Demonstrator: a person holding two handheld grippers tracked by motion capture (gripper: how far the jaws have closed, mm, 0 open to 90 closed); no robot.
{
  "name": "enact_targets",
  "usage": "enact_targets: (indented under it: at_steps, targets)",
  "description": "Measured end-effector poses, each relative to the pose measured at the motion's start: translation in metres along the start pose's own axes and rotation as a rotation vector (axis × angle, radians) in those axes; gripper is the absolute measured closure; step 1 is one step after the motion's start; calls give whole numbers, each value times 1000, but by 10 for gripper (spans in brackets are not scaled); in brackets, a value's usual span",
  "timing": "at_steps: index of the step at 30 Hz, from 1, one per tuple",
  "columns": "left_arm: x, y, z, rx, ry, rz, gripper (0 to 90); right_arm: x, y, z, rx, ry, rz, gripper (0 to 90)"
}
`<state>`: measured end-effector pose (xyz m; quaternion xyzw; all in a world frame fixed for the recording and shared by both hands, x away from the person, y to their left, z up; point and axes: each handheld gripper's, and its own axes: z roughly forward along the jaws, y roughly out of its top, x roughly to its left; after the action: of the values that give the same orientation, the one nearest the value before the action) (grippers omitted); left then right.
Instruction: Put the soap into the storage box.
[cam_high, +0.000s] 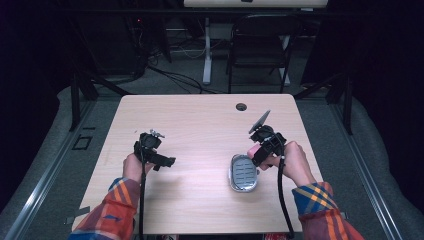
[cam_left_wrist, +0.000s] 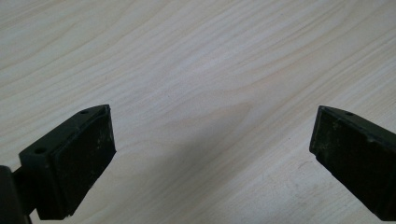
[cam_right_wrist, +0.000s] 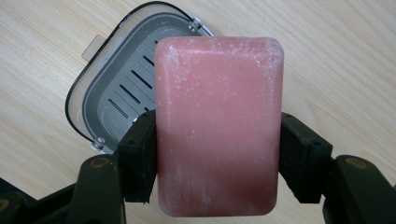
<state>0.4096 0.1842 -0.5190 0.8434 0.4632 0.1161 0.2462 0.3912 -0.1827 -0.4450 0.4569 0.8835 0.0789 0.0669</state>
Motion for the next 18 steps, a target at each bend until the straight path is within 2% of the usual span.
enact_targets:
  at_steps: [2,4,7,8,12,14,16,18]
  targets:
    - [0,0,0,-2,1,0,0,2,3,4,14,-2,-14,373]
    - [0,0,0,-2,1,0,1,5,6,7,28,7,-9,373]
    - [0,0,0,-1,1,0,0,8,8,13,21,1,-6,373]
    - [0,0,0,-1,1,1,0,8,10,12,44,4,-13,373]
    - [0,0,0,-2,1,1,0,13,14,19,60,3,-19,373]
    - [0,0,0,-2,1,1,0,16,15,24,55,5,-6,373]
    - [0,0,0,-2,1,1,0,17,18,27,81,1,-21,373]
    - [0,0,0,-2,1,2,0,18,18,30,82,3,-17,373]
